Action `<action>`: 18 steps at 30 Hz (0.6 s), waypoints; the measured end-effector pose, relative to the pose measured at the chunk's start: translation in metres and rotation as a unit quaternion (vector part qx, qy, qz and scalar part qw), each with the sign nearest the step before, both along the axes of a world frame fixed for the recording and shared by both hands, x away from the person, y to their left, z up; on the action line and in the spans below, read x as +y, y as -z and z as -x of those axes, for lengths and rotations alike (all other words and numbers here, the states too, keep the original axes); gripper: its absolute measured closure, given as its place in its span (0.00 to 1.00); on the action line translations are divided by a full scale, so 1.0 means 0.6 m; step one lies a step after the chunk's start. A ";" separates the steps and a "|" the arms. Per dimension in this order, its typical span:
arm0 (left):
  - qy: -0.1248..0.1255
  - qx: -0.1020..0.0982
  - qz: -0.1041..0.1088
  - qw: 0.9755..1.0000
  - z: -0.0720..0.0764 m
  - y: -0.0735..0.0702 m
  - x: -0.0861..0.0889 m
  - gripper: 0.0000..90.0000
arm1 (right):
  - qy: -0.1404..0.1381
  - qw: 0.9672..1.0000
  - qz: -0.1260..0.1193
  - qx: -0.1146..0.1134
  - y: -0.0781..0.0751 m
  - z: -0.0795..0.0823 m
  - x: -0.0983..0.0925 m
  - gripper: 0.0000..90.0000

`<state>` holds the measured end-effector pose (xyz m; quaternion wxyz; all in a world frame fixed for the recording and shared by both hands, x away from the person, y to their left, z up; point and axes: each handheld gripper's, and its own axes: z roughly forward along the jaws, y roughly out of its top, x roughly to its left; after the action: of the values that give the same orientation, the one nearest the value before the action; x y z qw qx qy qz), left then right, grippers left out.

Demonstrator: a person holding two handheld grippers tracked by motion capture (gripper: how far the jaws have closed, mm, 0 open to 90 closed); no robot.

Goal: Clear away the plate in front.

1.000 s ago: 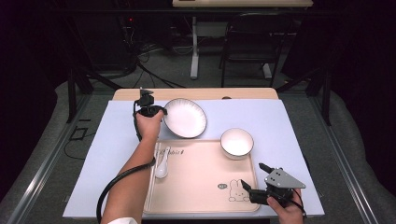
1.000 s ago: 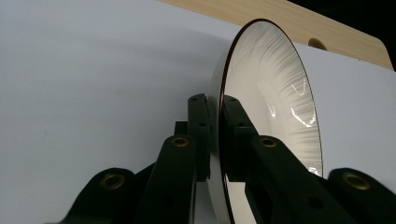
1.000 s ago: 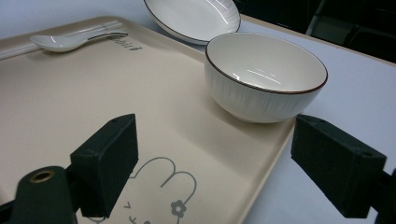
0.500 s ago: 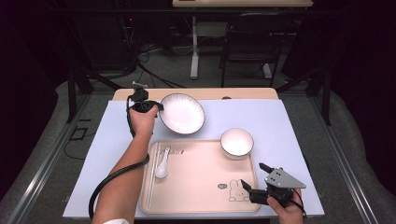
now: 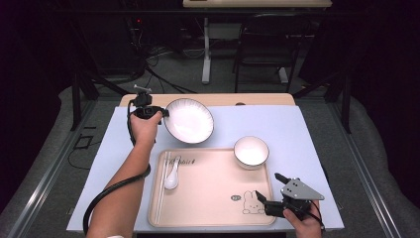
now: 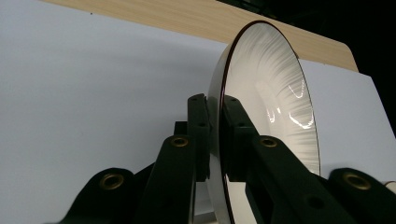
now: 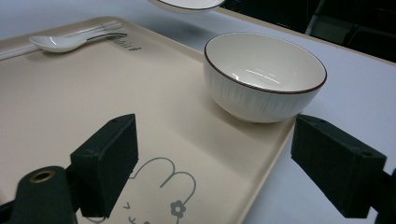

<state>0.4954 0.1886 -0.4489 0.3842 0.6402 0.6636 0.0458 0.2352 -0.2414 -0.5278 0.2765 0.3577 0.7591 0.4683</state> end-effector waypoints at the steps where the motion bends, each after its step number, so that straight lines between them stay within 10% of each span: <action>1: 0.002 0.000 -0.002 1.000 0.001 -0.001 0.001 0.93 | 0.000 1.000 0.000 0.000 0.000 0.000 0.000 0.16; 18: 0.045 0.002 -0.004 0.999 0.038 0.003 0.006 0.93 | 0.001 1.000 0.001 0.001 0.001 0.001 -0.001 0.16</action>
<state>0.4729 0.1924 -0.4506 0.3824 0.6712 0.6343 0.0296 0.2349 -0.2422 -0.5283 0.2765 0.3582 0.7596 0.4672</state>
